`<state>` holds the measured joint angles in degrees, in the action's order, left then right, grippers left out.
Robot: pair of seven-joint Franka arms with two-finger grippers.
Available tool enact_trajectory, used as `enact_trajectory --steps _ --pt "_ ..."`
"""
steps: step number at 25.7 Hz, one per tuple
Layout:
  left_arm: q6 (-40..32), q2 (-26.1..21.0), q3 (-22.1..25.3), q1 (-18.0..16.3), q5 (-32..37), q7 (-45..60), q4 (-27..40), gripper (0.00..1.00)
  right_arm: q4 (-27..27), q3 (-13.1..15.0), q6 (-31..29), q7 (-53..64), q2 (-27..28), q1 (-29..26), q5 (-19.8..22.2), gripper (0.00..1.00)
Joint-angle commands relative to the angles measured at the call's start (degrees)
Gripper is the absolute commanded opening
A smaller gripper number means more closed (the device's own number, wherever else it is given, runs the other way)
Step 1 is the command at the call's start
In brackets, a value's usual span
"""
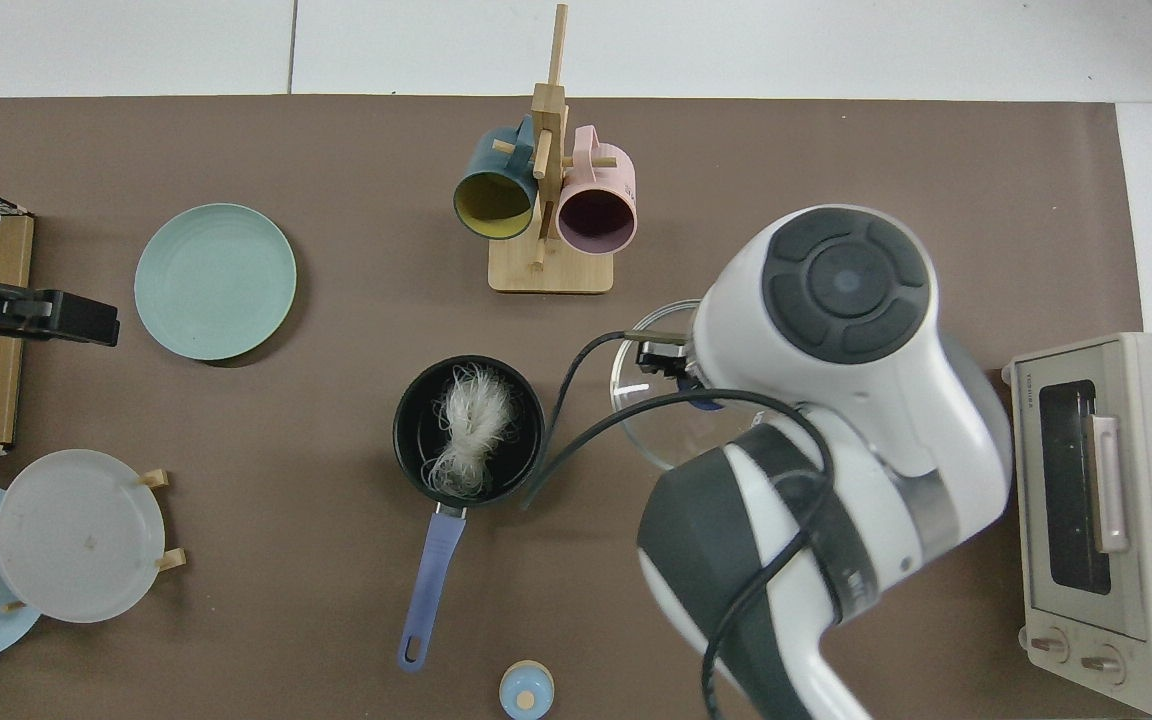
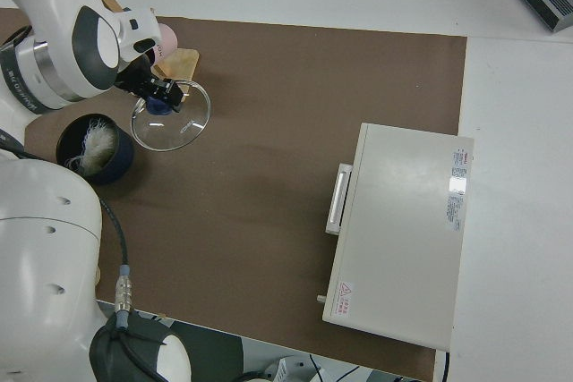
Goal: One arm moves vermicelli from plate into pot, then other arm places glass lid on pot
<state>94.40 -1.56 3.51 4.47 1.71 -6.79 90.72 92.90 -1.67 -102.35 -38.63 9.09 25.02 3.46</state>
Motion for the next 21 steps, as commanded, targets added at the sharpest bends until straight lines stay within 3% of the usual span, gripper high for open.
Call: enact_trajectory --steps 1,5,21 --pt "-1.2 0.2 1.0 1.2 -1.4 -1.3 -0.2 1.00 1.4 0.2 0.2 -3.7 -2.2 4.1 -0.4 0.00" --pt "-1.4 0.9 0.9 1.2 -1.3 -1.7 0.2 1.00 -0.5 0.2 -0.7 -4.8 -0.9 6.6 -0.4 0.00" --pt "-1.0 1.1 0.7 1.2 -1.3 -2.1 0.7 1.00 -11.9 0.4 -3.1 -13.5 13.7 16.2 2.3 0.00"
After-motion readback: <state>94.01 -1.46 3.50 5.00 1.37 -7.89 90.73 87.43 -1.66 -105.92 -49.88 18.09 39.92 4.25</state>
